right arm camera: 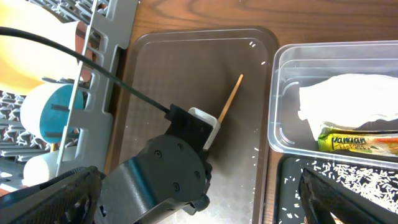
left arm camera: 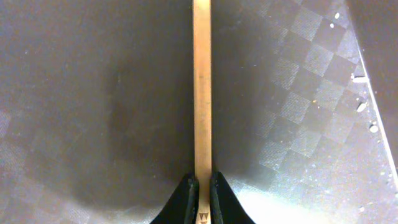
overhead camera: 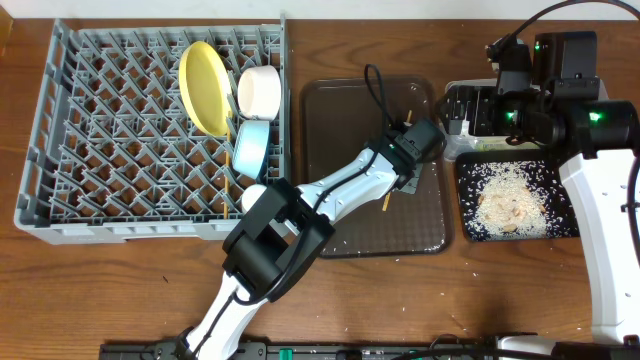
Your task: Sort waste into correct bins and load items into the dishwasher
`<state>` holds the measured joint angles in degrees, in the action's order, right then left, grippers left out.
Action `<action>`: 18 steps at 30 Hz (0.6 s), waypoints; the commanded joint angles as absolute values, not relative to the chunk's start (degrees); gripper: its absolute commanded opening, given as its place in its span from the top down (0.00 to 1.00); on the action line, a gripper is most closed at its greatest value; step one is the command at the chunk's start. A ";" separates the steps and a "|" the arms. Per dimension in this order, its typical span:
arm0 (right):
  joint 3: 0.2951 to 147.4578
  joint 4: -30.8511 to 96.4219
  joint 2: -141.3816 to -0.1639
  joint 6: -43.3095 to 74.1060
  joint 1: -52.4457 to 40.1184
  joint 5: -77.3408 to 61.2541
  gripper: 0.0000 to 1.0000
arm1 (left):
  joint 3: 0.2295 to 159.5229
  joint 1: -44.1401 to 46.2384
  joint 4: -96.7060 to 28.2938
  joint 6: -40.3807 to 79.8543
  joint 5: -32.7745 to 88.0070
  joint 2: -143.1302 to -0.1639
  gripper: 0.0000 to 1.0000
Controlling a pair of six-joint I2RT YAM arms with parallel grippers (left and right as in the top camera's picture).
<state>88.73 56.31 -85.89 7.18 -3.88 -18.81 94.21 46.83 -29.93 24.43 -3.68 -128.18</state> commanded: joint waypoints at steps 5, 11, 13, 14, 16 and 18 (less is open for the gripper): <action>88.79 56.40 -86.21 7.20 -4.03 -19.29 0.01 | 94.89 46.78 -31.24 24.47 -6.07 -130.23 0.92; 88.79 56.40 -86.21 7.20 -4.03 -19.29 0.01 | 98.39 45.12 -37.30 24.53 -6.50 -129.38 0.92; 88.79 56.40 -86.21 7.20 -4.03 -19.29 0.01 | 98.91 44.38 -39.13 24.51 -6.46 -128.46 0.92; 88.79 56.40 -86.21 7.20 -4.03 -19.29 0.01 | 99.04 43.92 -40.16 24.53 -6.46 -127.83 0.92; 88.79 56.40 -86.21 7.20 -4.03 -19.29 0.01 | 99.15 43.00 -41.76 24.51 -6.13 -126.13 0.92; 88.79 56.40 -86.21 7.20 -4.03 -19.29 0.01 | 99.15 41.85 -43.35 24.10 -5.26 -124.11 0.92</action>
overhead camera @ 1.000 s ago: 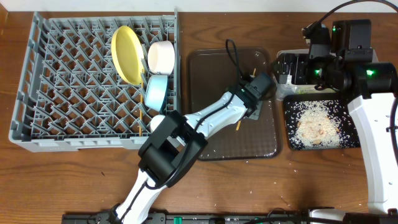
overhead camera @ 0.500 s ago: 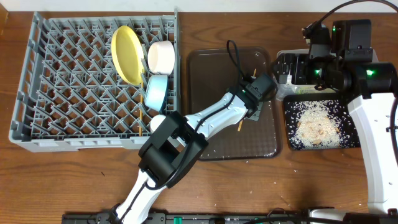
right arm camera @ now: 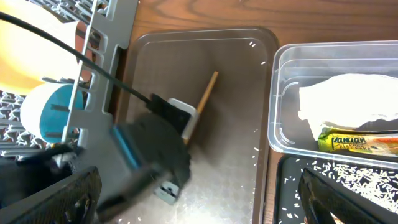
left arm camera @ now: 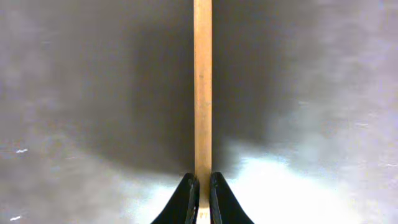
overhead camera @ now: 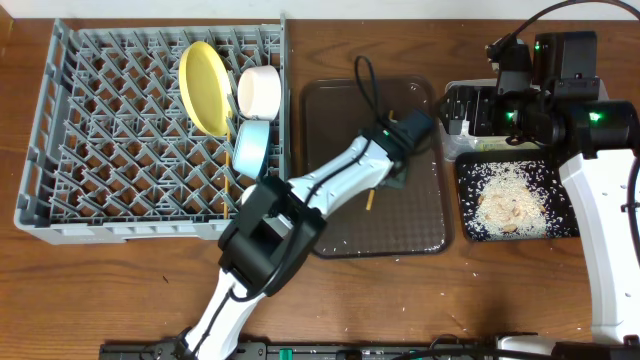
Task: Sort waste into correct bins and load items into the dishwasher
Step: 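Carry the chopstick left and drop it into the dish rack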
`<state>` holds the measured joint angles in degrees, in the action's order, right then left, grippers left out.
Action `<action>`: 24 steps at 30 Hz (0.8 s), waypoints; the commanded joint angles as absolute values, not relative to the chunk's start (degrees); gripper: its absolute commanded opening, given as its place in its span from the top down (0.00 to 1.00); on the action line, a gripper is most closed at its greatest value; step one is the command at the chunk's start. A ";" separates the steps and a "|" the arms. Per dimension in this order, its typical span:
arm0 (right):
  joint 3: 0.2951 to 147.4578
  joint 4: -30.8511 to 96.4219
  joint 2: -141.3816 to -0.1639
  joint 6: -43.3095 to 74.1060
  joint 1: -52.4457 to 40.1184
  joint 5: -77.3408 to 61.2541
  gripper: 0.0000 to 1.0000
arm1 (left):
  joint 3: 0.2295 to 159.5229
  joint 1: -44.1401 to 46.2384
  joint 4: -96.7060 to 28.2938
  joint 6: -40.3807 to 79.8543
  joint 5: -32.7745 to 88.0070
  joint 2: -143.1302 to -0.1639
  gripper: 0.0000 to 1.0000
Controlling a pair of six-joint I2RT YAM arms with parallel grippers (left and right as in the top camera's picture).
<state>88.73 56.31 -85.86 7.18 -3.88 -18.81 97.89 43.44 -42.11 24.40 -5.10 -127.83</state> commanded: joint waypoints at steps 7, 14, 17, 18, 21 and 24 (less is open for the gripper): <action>88.79 56.40 -86.21 7.20 -4.03 -19.31 0.01 | 99.15 37.19 -48.34 21.56 -4.97 -115.52 0.92; 88.79 56.40 -86.21 7.20 -4.03 -19.29 0.01 | 99.15 30.83 -53.47 17.17 -4.99 -103.53 0.92; 88.79 56.40 -86.21 7.20 -4.03 -19.29 0.01 | 99.13 27.27 -57.63 14.35 -5.04 -100.03 0.92; 88.79 56.40 -86.21 7.20 -4.03 -19.31 0.01 | 99.13 25.98 -59.22 13.56 -5.37 -99.37 0.92; 88.79 56.40 -86.21 7.20 -4.03 -19.31 0.01 | 99.09 21.69 -63.75 11.07 -7.22 -98.91 0.93; 88.79 56.40 -86.21 7.20 -4.03 -19.31 0.01 | 97.67 17.37 -65.67 9.13 -7.38 -99.02 0.92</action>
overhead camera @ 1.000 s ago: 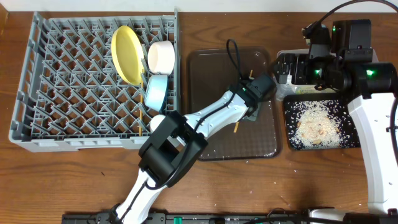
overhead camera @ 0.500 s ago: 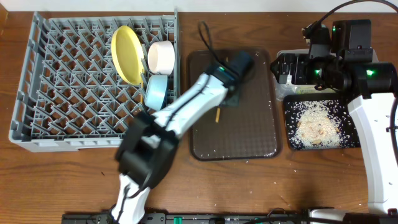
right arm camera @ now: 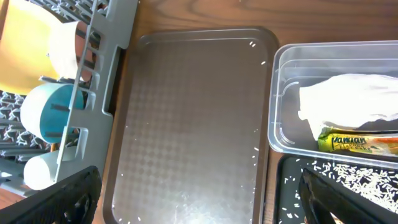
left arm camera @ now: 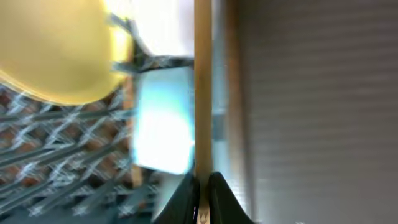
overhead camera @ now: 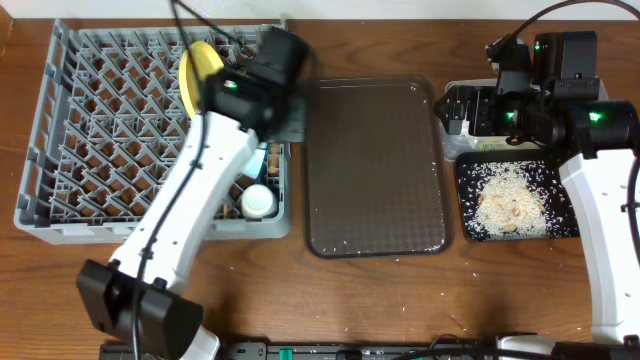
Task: Sort waste into correct bins and load items into the dishwasher
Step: 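Carry the chopstick left and drop it into the dish rack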
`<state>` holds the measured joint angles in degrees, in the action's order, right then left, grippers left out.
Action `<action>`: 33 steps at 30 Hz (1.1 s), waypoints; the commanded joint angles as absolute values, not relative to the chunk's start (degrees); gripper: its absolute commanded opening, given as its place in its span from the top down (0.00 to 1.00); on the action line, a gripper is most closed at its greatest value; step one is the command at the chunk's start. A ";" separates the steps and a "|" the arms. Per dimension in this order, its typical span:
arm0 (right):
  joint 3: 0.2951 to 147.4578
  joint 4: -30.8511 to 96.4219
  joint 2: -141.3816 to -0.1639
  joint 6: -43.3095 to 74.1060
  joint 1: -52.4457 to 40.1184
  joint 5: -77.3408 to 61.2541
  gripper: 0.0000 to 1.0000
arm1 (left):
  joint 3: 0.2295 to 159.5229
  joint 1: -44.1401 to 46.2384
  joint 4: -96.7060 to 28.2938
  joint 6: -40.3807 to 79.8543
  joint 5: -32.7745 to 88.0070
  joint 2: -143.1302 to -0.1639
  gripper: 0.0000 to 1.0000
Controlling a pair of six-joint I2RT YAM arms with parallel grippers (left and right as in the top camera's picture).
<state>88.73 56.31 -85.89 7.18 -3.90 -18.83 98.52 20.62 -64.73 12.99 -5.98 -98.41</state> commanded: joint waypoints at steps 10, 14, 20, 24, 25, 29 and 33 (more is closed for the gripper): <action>88.79 56.40 -86.21 7.20 -4.03 -19.31 0.01 | 92.84 7.03 -65.36 7.03 -5.28 -99.20 0.92; 88.79 56.40 -86.21 7.20 -4.03 -19.31 0.01 | 89.95 6.52 -65.28 5.19 -5.23 -99.44 0.92; 88.79 56.40 -86.21 7.20 -4.03 -19.29 0.01 | 87.96 6.48 -65.30 4.71 -5.65 -99.98 0.64; 88.79 56.40 -86.21 7.20 -4.03 -19.29 0.01 | 87.99 6.48 -65.30 4.75 -6.59 -99.96 0.28; 88.79 56.40 -86.21 7.20 -4.03 -19.31 0.01 | 87.99 6.48 -65.36 4.75 -6.72 -99.96 0.25; 88.79 56.40 -86.21 7.20 -4.03 -19.31 0.01 | 89.41 6.48 -67.94 6.35 -6.74 -99.46 0.22; 88.79 56.40 -86.21 7.20 -4.03 -19.31 0.01 | 92.62 6.48 -73.17 11.40 -6.72 -96.12 0.20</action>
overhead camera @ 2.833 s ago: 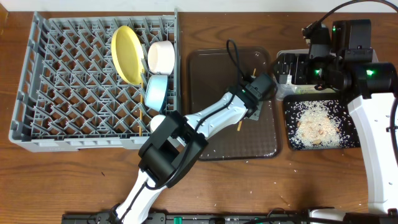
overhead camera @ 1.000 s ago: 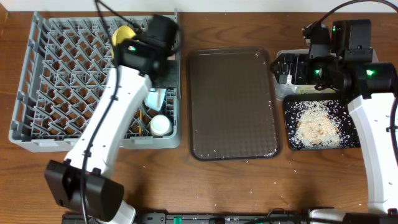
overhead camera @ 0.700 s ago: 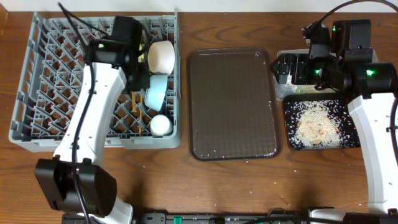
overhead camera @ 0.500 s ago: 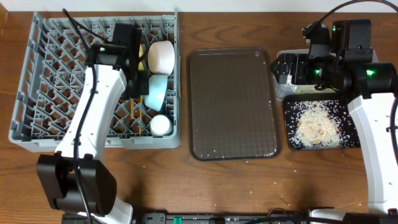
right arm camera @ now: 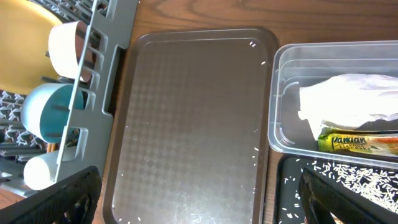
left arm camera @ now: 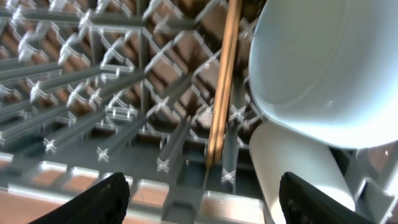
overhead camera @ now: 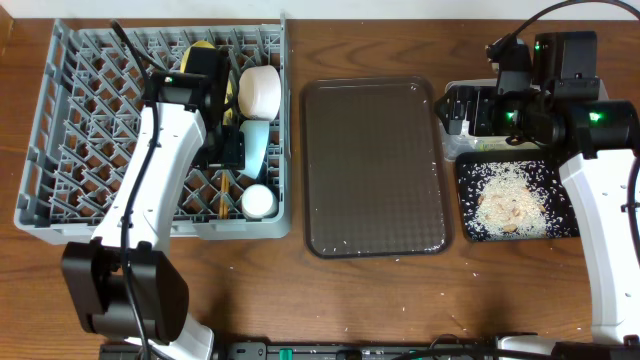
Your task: Sort waste into correct bins and load items into the dishwasher
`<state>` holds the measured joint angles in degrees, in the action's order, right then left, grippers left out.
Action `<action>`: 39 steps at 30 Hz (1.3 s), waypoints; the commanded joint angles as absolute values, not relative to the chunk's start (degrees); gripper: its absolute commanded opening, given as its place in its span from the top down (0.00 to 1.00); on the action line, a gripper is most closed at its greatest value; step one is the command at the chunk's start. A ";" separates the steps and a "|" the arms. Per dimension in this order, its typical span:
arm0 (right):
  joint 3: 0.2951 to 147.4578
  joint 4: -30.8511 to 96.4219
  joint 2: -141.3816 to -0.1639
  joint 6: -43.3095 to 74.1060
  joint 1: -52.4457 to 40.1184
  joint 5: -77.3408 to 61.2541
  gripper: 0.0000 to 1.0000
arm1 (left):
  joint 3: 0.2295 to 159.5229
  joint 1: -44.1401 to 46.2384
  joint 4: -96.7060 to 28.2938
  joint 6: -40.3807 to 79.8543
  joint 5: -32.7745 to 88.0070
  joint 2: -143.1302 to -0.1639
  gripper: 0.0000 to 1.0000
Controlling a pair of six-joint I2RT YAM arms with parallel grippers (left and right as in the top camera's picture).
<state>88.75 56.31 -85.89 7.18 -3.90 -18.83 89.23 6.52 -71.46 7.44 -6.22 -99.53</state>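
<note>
A wooden chopstick (left arm camera: 221,87) lies in the grey dishwasher rack (overhead camera: 90,140), slotted between the tines beside a pale blue bowl (left arm camera: 329,68) and a white cup (left arm camera: 298,180). My left gripper (left arm camera: 199,211) hangs open just above it, holding nothing; overhead it is over the rack's right side (overhead camera: 232,150). My right gripper (right arm camera: 199,202) stands open and empty over the brown tray (right arm camera: 193,124), which holds only scattered rice grains.
A white bowl (overhead camera: 262,90) and a yellow plate (overhead camera: 205,48) stand in the rack behind my left arm. At the right are a clear bin (right arm camera: 336,99) with a tissue and a wrapper, and a black tray (overhead camera: 512,200) of rice.
My left gripper was shut on the chopstick near the rack's right edge. It is now open lower over the rack, and the chopstick lies among the tines. The right arm has not moved.
My left gripper was shut on the chopstick on the brown tray. It then held it above the tray, and later at the rack's right edge by the bowls. Now the chopstick rests in the rack and the gripper is open.
</note>
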 commanded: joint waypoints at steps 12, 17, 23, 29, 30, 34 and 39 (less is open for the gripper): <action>88.79 56.40 -86.21 7.20 -4.03 -19.29 0.01 | 92.71 6.55 -81.34 14.96 0.93 -72.55 0.13; 88.79 56.40 -86.21 7.20 -4.03 -19.29 0.01 | 92.71 6.55 -81.38 14.94 0.89 -65.71 0.12; 88.79 56.40 -86.21 7.20 -4.03 -19.31 0.01 | 92.71 6.55 -81.38 14.94 0.89 -60.80 0.07; 88.79 56.40 -86.21 7.20 -4.03 -19.29 0.01 | 92.68 6.63 -81.25 14.94 0.91 -59.42 0.06; 88.79 56.40 -86.21 7.20 -4.03 -19.29 0.01 | 92.42 7.07 -80.68 15.00 0.93 -59.42 0.06; 88.79 56.40 -86.21 7.20 -4.03 -19.29 0.01 | 89.47 7.38 -74.52 14.68 0.43 -57.71 0.06; 88.79 56.40 -86.21 7.20 -4.03 -19.31 0.01 | 78.48 5.37 -60.10 11.64 0.40 -51.29 0.06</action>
